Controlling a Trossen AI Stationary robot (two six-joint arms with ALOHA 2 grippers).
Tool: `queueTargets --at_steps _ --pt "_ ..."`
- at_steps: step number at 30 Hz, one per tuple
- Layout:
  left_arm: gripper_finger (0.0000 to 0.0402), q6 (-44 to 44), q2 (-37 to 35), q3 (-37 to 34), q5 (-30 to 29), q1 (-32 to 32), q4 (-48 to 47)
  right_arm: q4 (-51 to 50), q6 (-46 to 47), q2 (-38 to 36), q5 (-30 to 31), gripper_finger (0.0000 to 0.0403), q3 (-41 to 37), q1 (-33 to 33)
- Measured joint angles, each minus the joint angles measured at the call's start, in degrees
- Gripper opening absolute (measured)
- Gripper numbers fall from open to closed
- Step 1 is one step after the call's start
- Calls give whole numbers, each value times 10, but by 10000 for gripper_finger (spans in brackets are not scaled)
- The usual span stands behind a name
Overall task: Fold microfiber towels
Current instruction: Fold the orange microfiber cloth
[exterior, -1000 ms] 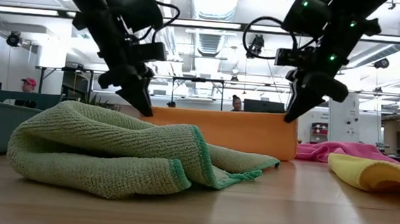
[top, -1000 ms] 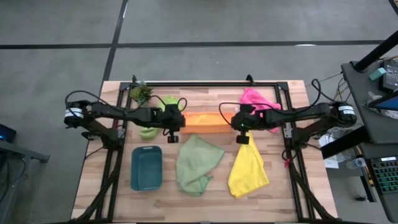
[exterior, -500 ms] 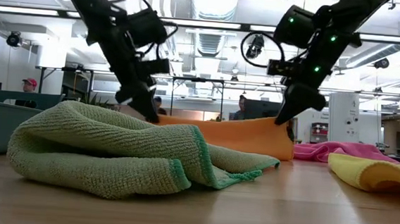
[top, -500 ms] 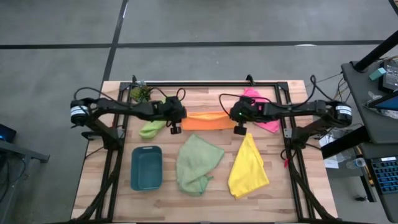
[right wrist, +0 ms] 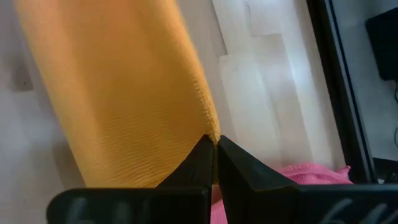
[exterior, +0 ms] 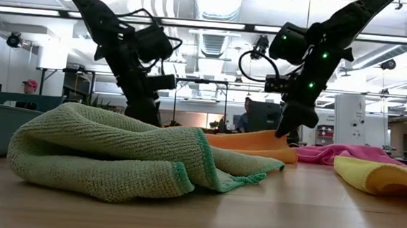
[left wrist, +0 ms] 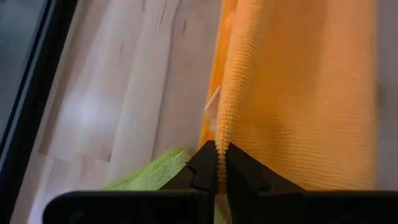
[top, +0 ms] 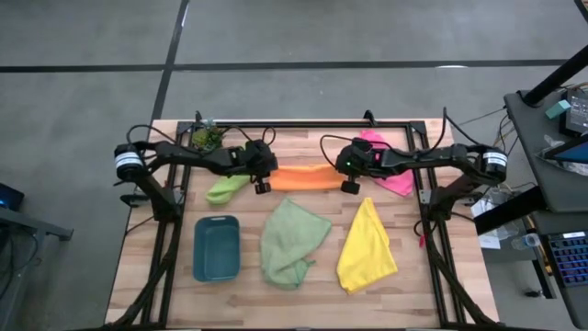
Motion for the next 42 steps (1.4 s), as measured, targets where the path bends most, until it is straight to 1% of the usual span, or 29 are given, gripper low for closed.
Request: queueTargets --at_steps 4,12,15,18,22,26,28,33,36,39,41,42 --pt "8 0 17 -2 -39 0 9 4 4 4 0 8 0 0" --pt "8 -14 27 1 -44 0 16 25 15 5 1 10 0 -3" --pt "9 -16 24 1 -46 0 21 25 21 5 1 18 0 -5" --pt "12 -16 23 1 -47 0 25 26 26 5 1 36 0 -9" --pt "41 -16 23 1 -50 0 24 27 37 5 1 65 0 -20" --pt "86 -16 23 1 -95 0 23 29 38 5 14 85 0 -30" --pt "108 -16 23 1 -114 0 21 28 39 5 15 92 0 -36" --pt "156 -15 22 1 -120 0 21 24 50 4 14 95 3 -40" --pt "173 -15 21 1 -120 0 19 17 47 4 14 95 8 -40" --pt "180 -15 11 1 -121 -1 9 8 42 0 12 95 18 -40" --pt "180 -15 -3 1 -120 -4 0 9 43 -5 -7 95 24 -38" --pt "180 -15 -10 1 -120 -7 -4 8 43 -7 -33 94 27 -38"
